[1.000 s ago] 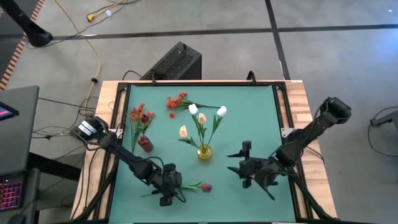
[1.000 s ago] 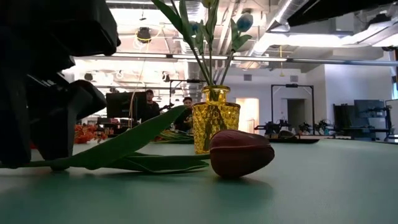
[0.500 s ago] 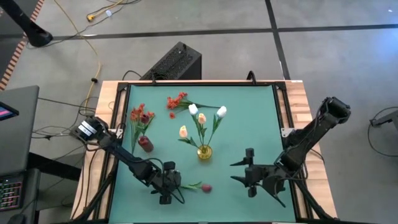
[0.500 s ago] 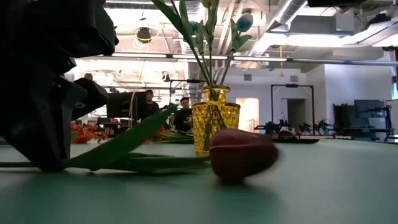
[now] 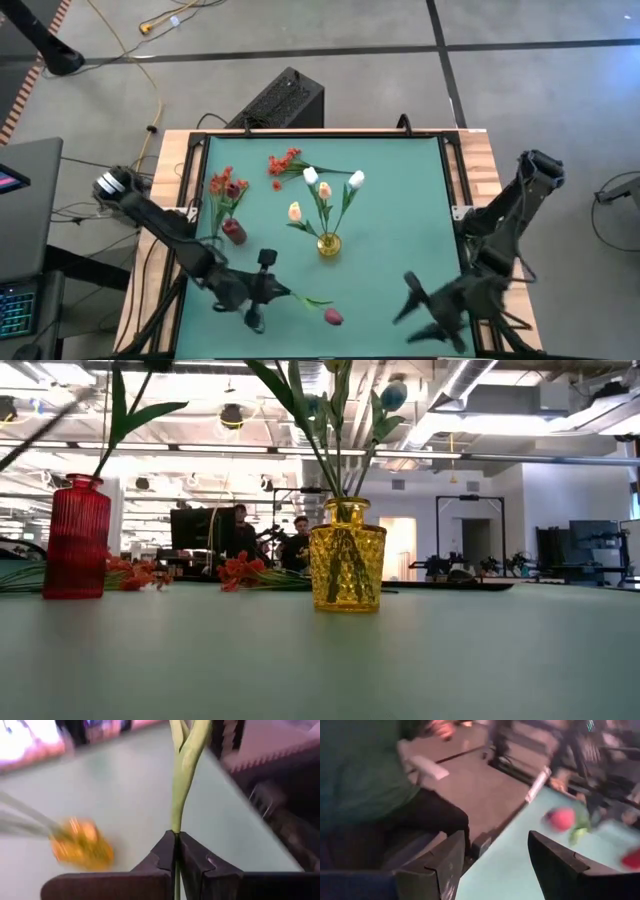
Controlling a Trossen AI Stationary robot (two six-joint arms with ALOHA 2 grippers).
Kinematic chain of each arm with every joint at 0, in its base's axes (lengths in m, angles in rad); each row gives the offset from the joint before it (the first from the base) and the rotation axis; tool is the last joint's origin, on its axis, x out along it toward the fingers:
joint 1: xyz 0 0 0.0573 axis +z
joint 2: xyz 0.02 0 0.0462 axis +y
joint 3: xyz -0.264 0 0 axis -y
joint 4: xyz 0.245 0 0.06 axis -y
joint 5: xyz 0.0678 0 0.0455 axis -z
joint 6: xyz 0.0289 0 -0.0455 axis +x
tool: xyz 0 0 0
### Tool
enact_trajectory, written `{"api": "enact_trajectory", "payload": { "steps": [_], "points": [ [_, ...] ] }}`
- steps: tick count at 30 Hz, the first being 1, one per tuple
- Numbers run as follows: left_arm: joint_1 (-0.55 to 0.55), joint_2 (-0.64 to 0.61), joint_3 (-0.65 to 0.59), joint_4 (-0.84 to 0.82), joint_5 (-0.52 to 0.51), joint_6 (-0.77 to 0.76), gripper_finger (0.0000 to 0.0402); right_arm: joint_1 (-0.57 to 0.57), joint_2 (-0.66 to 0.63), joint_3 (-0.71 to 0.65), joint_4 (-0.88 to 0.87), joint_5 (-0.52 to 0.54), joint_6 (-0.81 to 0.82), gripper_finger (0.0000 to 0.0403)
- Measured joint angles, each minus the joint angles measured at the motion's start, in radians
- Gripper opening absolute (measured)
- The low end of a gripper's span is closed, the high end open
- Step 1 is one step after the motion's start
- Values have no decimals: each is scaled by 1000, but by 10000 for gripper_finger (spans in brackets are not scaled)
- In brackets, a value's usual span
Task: Sort flowers into vase by color
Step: Put the red flower into the red vase
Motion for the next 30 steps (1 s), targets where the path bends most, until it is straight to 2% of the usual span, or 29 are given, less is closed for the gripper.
{"api": "enact_trajectory", "payload": {
  "steps": [4,7,10,17,20,23,30],
  "points": [
    [-1,-126,0,94,-2,214,0,63,-31,0,41,55,-228,244],
    [16,-229,1,135,-12,345,0,81,-62,1,31,129,-326,244],
    [44,-348,1,139,-15,415,0,80,-100,1,-3,187,-328,244],
    [118,-567,1,109,-71,533,0,-3,-104,-1,-133,187,-244,244],
    [158,-618,-19,95,-100,578,0,-85,-98,-53,-101,195,-237,243],
    [210,-667,-74,142,-69,595,0,-218,-148,-128,-57,196,-207,229],
    [285,-831,-257,350,183,611,0,-563,-385,-331,-12,-56,-64,163]
  ]
}}
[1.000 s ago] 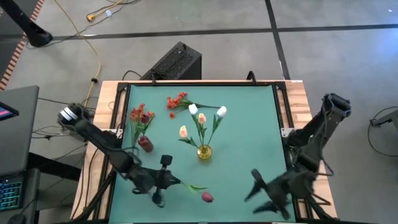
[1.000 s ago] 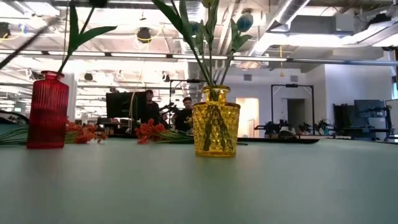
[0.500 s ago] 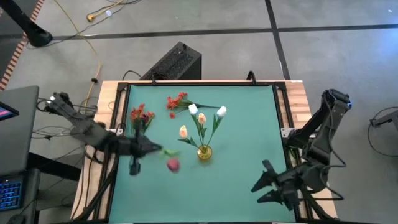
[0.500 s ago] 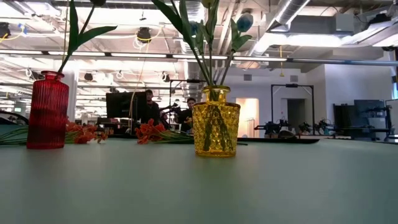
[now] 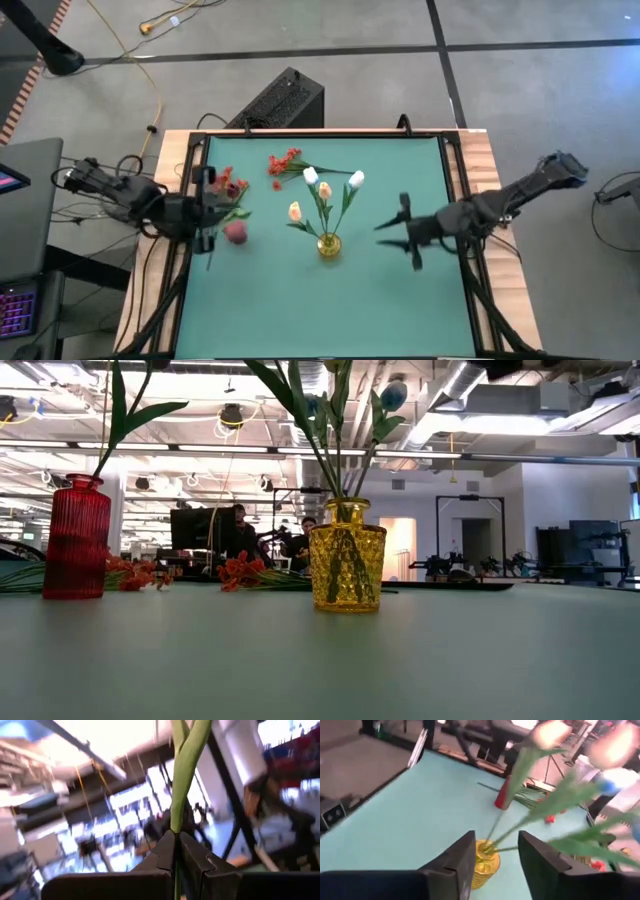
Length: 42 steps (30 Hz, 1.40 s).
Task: Sort flowers into vase by color
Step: Put the red flower into the red vase
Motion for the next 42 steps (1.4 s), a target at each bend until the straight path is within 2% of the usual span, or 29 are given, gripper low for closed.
{"api": "enact_trajectory", "payload": {
  "steps": [4,8,14,22,26,32,39,42],
  "points": [
    [17,-103,-71,98,65,-16,0,-95,-89,-100,85,-19,57,123],
    [16,-194,-102,104,62,-95,0,-131,-119,-167,146,-20,97,90],
    [16,-275,-105,35,-19,-275,0,-133,-94,-211,172,-20,111,60],
    [16,-318,-105,56,-89,-324,0,-132,-21,-217,235,-18,111,50],
    [16,-362,-105,-21,-114,-345,0,-127,-2,-217,231,-16,104,49],
    [16,-423,-106,-140,-219,-359,0,-138,12,-217,233,-15,85,49],
    [16,-480,-108,-194,-227,-374,0,-146,14,-216,238,-13,88,49],
    [16,-485,-151,-182,-246,-360,0,-146,29,-216,235,-14,98,49]
  ]
}}
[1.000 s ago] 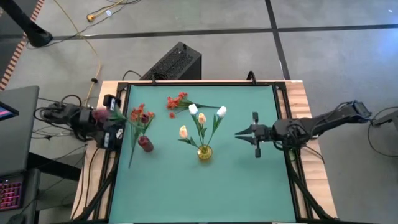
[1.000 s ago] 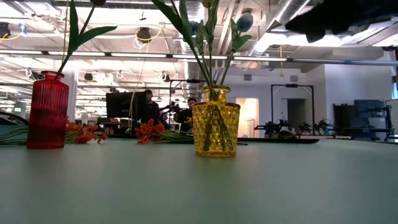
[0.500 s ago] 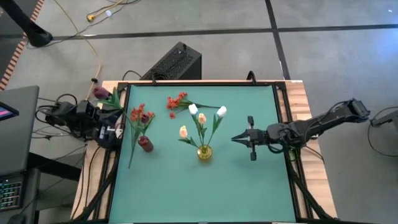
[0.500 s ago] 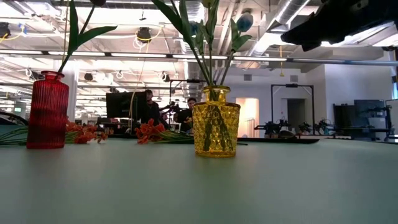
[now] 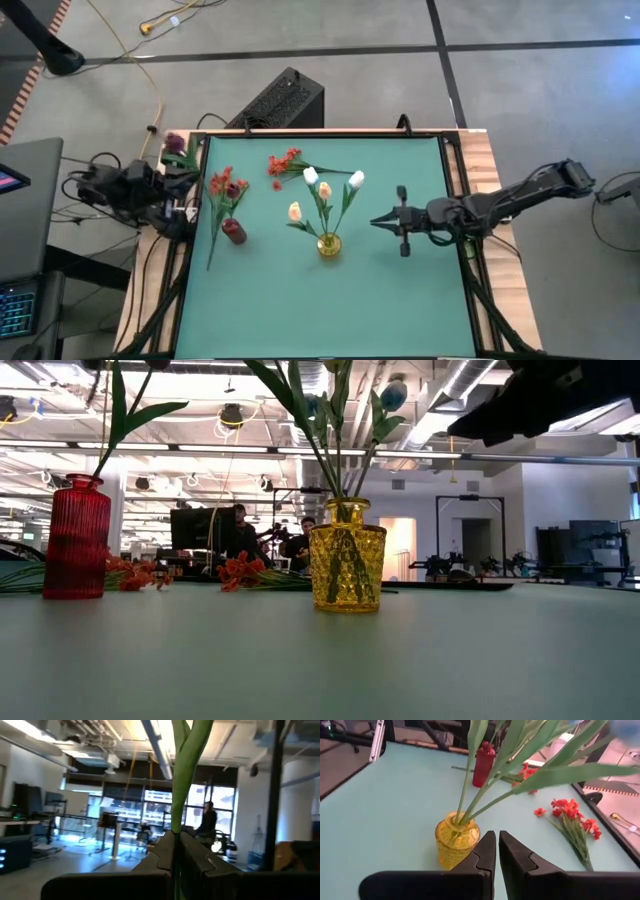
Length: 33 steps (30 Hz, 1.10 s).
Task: Sort flowers into vase by color
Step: Put the red flower into the red vase
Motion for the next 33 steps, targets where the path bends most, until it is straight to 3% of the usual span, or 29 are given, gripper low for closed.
{"api": "enact_trajectory", "payload": {
  "steps": [3,9,19,29,33],
  "points": [
    [0,0,-47,46,-33,18,0,-4,16,0,7,0,-1,49],
    [0,-2,-119,50,8,11,0,-15,20,0,24,-1,11,49],
    [0,-20,-127,95,0,35,0,-16,54,0,42,-5,13,49],
    [0,-19,-127,174,122,72,0,-6,71,0,105,-5,37,49],
    [0,-20,-112,268,222,92,0,-13,87,1,269,-5,31,49]
  ]
}}
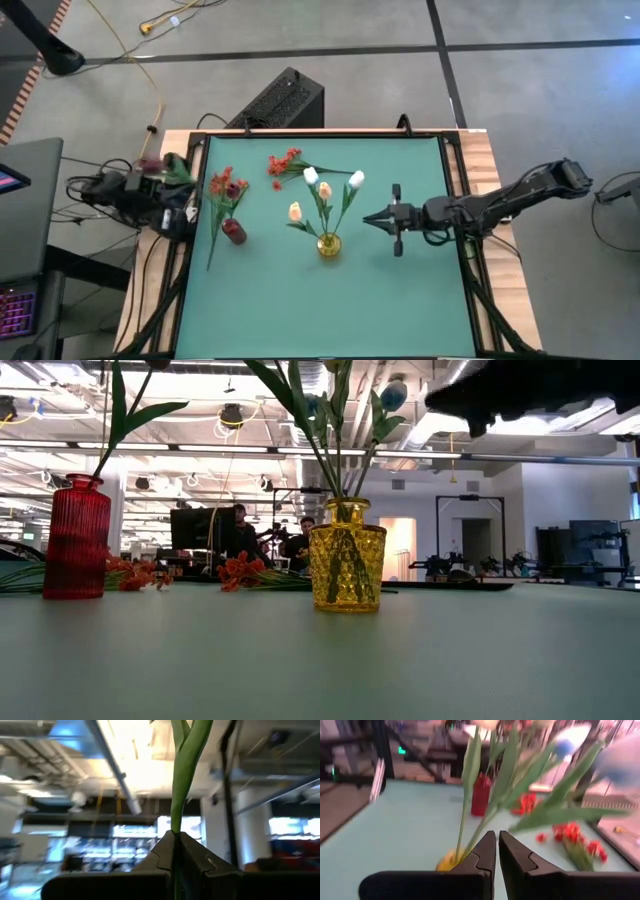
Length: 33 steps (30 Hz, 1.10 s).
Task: Sort flowers into vase by color
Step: Put the red flower into the red vase
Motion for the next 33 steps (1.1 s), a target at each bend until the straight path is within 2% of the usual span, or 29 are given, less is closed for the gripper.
{"api": "enact_trajectory", "payload": {
  "steps": [6,11,13,20,27,33],
  "points": [
    [0,1,29,-45,121,-108,0,32,1,0,61,-5,31,49],
    [0,3,29,-128,345,-166,0,98,60,3,144,-26,32,49],
    [-1,4,29,-130,387,-177,0,120,98,30,191,-30,32,49],
    [0,18,-8,-146,411,-210,0,207,295,194,200,-26,35,49],
    [0,43,-59,-103,433,-233,0,249,507,355,198,172,32,49],
    [0,91,-101,-30,443,-238,0,247,668,522,201,183,26,49]
  ]
}}
